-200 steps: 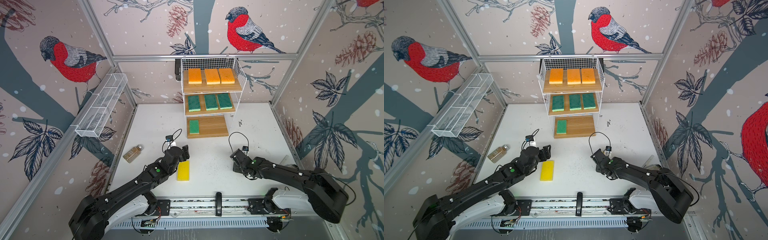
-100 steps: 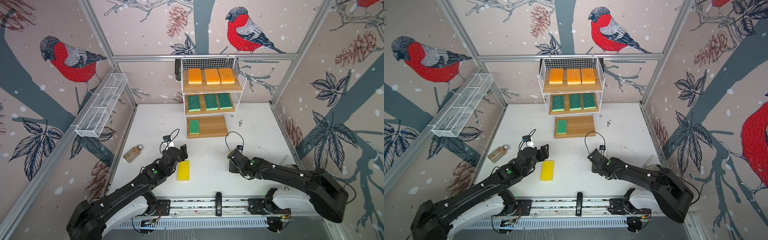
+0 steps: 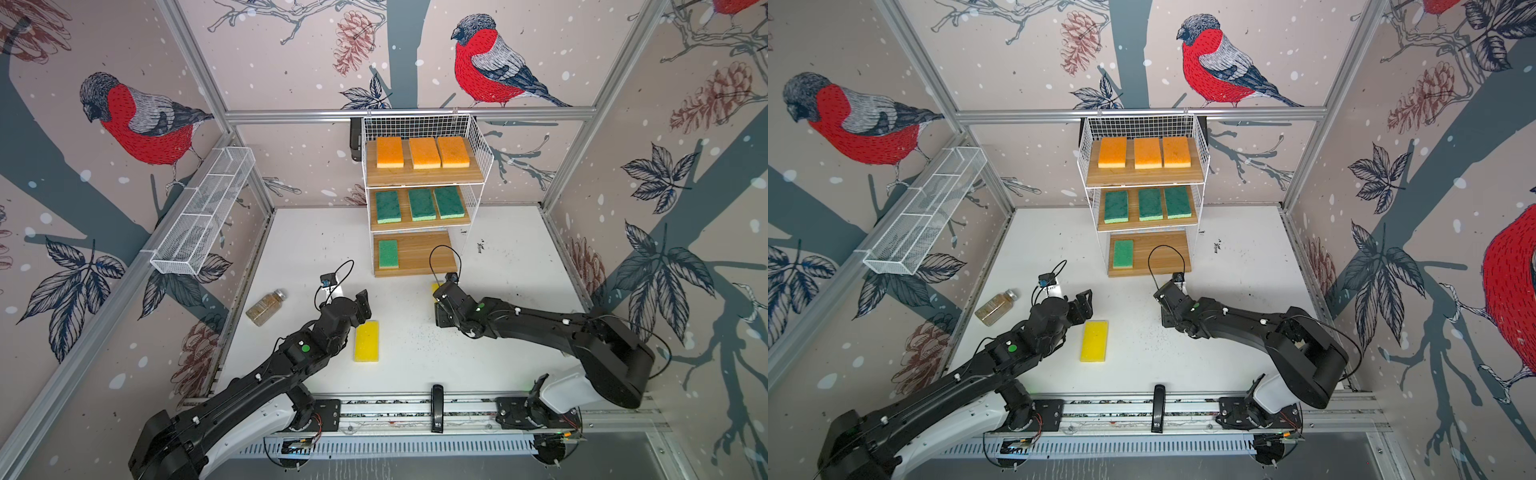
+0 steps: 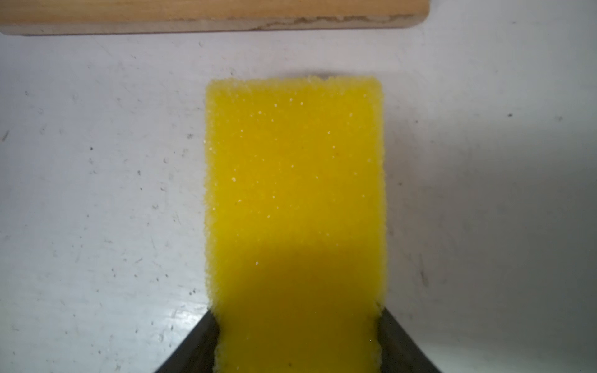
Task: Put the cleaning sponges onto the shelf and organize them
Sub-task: 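Carry the yellow sponge with the right gripper to the bottom shelf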
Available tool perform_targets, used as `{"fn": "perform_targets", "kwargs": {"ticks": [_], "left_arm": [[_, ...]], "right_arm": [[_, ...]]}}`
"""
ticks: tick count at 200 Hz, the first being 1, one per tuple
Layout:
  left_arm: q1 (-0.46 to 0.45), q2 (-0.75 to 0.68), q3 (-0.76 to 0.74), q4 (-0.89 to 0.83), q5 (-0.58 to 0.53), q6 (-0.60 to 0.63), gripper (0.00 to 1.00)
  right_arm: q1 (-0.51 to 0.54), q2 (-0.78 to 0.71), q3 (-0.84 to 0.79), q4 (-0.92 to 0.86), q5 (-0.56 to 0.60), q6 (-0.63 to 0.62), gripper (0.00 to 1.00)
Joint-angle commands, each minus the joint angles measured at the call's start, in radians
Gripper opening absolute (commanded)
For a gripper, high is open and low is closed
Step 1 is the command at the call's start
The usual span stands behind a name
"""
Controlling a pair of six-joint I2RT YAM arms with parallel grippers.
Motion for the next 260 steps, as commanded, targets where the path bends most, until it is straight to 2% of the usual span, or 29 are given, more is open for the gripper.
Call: {"fn": "perform_targets", "kwargs": {"ticks": [1,116,179,260], "left_arm": [[0.003,-0.009,-0.002,-0.027,-0.023,-0.002,0.80],[0.034,-0.003,-0.023,-0.016,-0.030,0.016,0.80],[0.044,0.020,-0.014,0.003,-0.009,0.046,0.80],[0.045,0.010,-0.002,-0.015,-0.006,0.044,0.80]], "right_arm": [[0.000,0.052,0.050,0.049,0.003,-0.067,0.63],[-0.050,0.245,0.237,0.159,-0.011,-0.141,0.65],[-0.104,0.318,0.311,0.215,-0.029,-0.117,0.65],[-0.124,0.414,0.433,0.220,-0.027,-0.112,0.66]]}}
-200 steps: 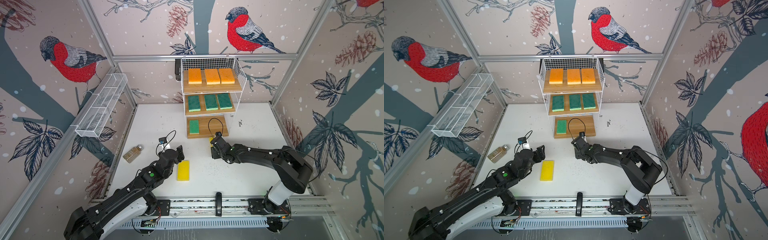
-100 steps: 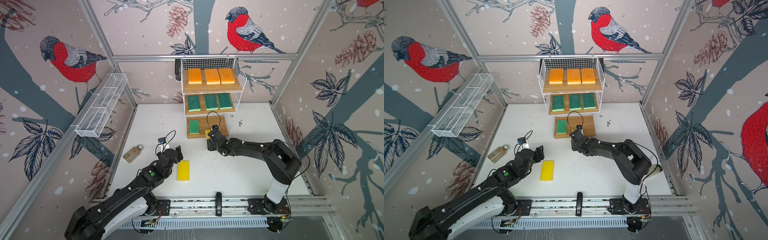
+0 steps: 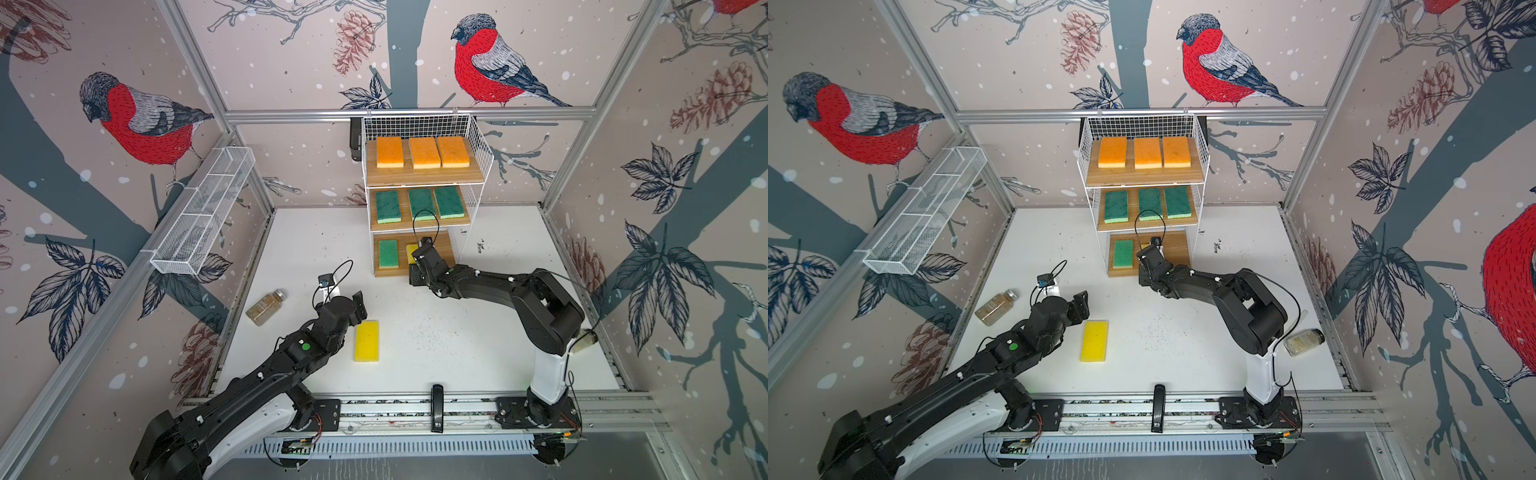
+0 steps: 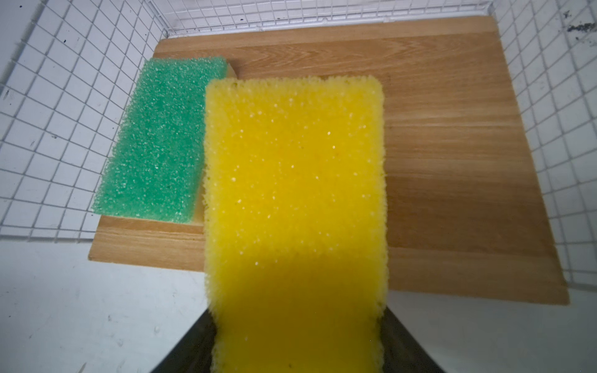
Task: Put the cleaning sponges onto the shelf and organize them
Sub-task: 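Carry the yellow sponge with the right gripper to the bottom shelf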
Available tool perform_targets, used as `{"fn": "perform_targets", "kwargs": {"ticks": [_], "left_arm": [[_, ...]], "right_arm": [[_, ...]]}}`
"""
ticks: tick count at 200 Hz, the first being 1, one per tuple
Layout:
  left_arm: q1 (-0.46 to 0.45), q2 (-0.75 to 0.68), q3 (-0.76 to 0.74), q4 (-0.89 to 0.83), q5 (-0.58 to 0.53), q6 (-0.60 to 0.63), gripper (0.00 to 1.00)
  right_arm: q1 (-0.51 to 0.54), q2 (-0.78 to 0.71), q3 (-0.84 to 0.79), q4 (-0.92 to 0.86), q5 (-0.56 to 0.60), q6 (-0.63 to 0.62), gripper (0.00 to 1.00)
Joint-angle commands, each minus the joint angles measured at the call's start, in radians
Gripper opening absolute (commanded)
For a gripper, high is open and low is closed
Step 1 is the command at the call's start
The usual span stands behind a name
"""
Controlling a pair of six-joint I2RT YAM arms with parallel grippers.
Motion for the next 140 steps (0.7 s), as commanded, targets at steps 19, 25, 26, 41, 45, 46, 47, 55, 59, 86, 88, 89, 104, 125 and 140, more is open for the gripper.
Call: {"fn": "perform_targets", "kwargs": {"ticks": [19,25,26,41,45,46,47,55,59,86,88,89,104,125,140], "left_arm": [[0.003,-0.006,0.013,-0.002,0.001,0.007,0.80],[0.003,-0.007,0.014,-0.002,0.002,0.006,0.80],[0.003,-0.007,0.014,-0.002,0.003,0.007,0.80],[0.003,-0.005,0.014,-0.003,0.005,0.005,0.80],[0.003,-0.005,0.010,-0.003,0.005,0.005,0.80],[0.003,-0.005,0.010,-0.003,0.005,0.005,0.80],[0.003,-0.005,0.010,-0.003,0.005,0.005,0.80],[0.003,-0.004,0.011,-0.003,0.005,0.005,0.80],[0.003,-0.004,0.011,-0.003,0.005,0.005,0.80],[0.003,-0.004,0.012,-0.005,0.002,0.006,0.80],[0.004,-0.004,0.012,-0.005,0.003,0.007,0.80],[0.003,-0.004,0.011,-0.005,0.003,0.007,0.80],[0.004,-0.004,0.011,-0.004,-0.001,0.007,0.80],[0.004,0.002,0.008,0.001,-0.002,0.006,0.80],[0.004,0.008,0.007,0.005,-0.003,0.007,0.80]], "right_arm": [[-0.017,0.022,0.024,0.031,-0.007,0.017,0.66],[-0.019,0.027,0.027,0.034,-0.007,0.017,0.66],[-0.019,0.027,0.027,0.035,-0.005,0.017,0.66],[-0.019,0.038,0.037,0.045,-0.005,0.014,0.66],[-0.020,0.042,0.042,0.045,-0.005,0.013,0.66],[-0.019,0.043,0.043,0.045,-0.006,0.013,0.66],[-0.020,0.045,0.044,0.045,-0.006,0.013,0.66],[-0.020,0.052,0.053,0.047,-0.011,0.010,0.66],[-0.020,0.057,0.057,0.049,-0.015,0.008,0.66],[-0.016,0.084,0.079,0.054,-0.012,-0.002,0.66],[-0.016,0.086,0.081,0.054,-0.011,-0.002,0.66],[-0.016,0.087,0.081,0.054,-0.010,-0.003,0.66],[-0.018,0.095,0.088,0.057,-0.002,-0.008,0.66],[-0.019,0.113,0.101,0.051,0.010,-0.024,0.66],[-0.019,0.126,0.119,0.040,0.021,-0.035,0.66]]}}
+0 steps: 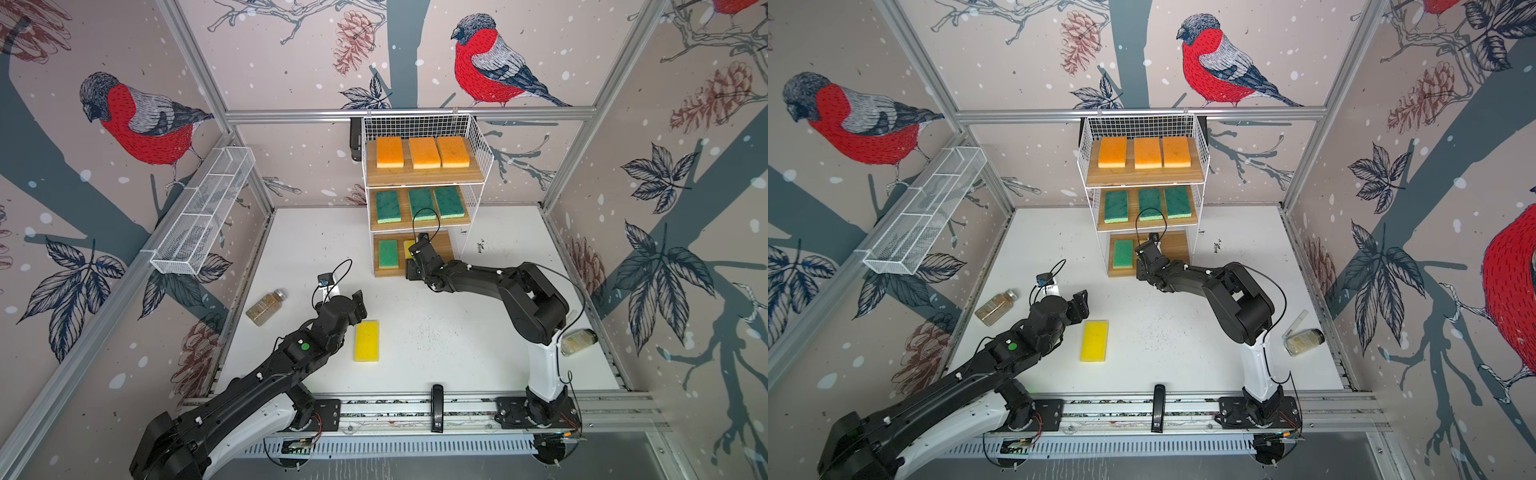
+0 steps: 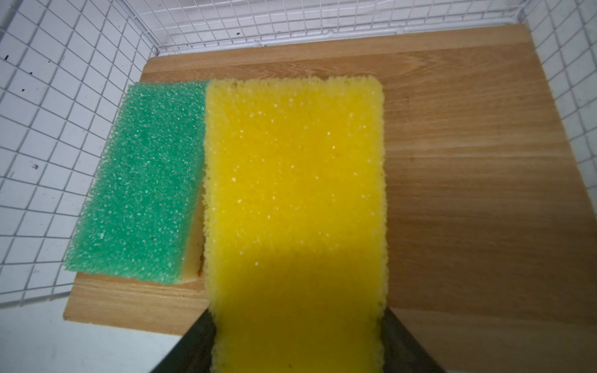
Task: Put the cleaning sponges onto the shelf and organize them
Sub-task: 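Lower the yellow sponge beside the green sponge with the right gripper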
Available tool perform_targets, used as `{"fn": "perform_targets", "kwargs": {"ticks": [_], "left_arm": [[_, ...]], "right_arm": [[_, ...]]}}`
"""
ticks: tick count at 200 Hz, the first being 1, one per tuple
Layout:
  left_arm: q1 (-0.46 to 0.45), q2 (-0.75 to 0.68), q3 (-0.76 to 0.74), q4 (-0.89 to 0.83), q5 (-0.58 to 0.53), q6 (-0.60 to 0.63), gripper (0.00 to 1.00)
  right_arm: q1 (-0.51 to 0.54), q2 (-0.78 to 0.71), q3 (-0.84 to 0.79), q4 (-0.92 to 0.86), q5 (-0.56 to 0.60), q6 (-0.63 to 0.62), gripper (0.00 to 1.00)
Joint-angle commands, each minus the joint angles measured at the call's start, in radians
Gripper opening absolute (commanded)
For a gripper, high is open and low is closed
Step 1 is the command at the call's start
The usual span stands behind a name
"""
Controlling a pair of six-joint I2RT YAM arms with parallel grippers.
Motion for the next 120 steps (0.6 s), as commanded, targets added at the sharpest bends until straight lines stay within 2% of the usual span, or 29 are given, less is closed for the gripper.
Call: {"fn": "perform_targets", "kwargs": {"ticks": [1,120], "left_arm": [[0.002,0.006,0.001,0.009,-0.004,0.007,0.80],[0.002,0.050,-0.005,0.037,0.014,-0.001,0.80]], "right_arm": [[-0.001,0.016,0.023,0.012,0.031,-0.031,0.66],[-0.020,0.067,0.090,0.006,0.051,-0.055,0.66]]}}
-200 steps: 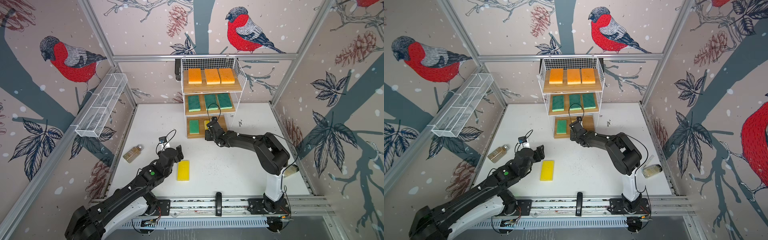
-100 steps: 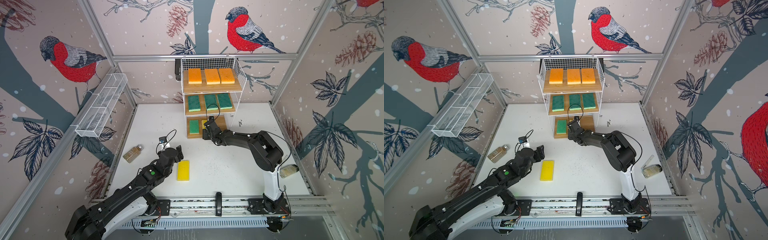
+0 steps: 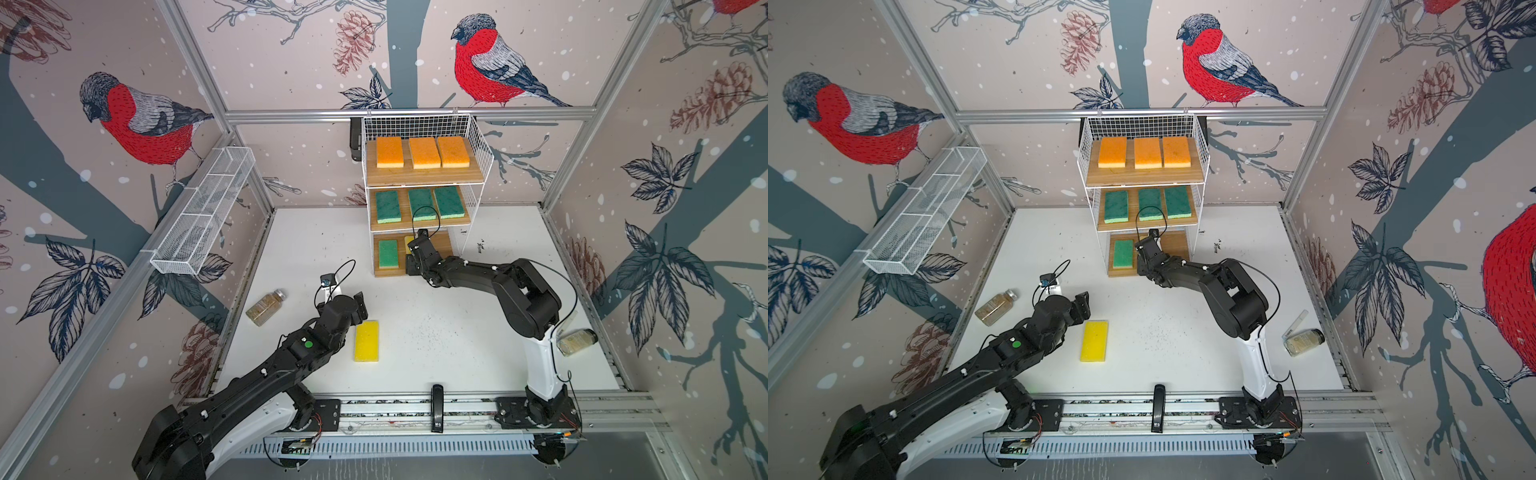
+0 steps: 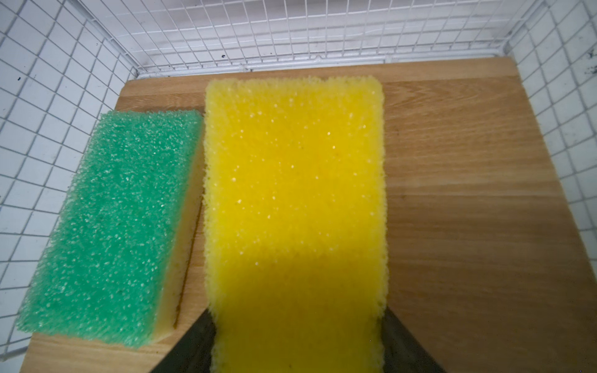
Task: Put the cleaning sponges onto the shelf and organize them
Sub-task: 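Lower the yellow sponge beside the green sponge with the right gripper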
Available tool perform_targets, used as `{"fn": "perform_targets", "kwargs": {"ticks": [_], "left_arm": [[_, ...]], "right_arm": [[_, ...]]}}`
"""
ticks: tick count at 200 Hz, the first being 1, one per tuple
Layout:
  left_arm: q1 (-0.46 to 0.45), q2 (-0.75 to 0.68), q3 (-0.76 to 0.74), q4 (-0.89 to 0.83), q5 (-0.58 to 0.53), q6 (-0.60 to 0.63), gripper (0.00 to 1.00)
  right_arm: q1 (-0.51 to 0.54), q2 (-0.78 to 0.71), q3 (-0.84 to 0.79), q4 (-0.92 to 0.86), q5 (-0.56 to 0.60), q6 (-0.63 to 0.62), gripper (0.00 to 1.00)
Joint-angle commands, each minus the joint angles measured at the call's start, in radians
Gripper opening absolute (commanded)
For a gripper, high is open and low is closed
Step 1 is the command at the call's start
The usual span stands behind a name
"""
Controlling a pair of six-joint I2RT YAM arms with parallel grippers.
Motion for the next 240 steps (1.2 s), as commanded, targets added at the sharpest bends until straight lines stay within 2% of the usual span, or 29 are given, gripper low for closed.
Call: {"fn": "perform_targets", "kwargs": {"ticks": [1,240], "left_arm": [[0.000,0.008,-0.002,0.033,0.010,0.000,0.80],[0.000,0.051,-0.005,0.064,0.028,-0.006,0.80]], "right_arm": [[0.000,0.010,0.019,0.007,0.022,-0.021,0.66],[-0.008,0.074,0.101,-0.075,0.036,-0.013,0.69]]}}
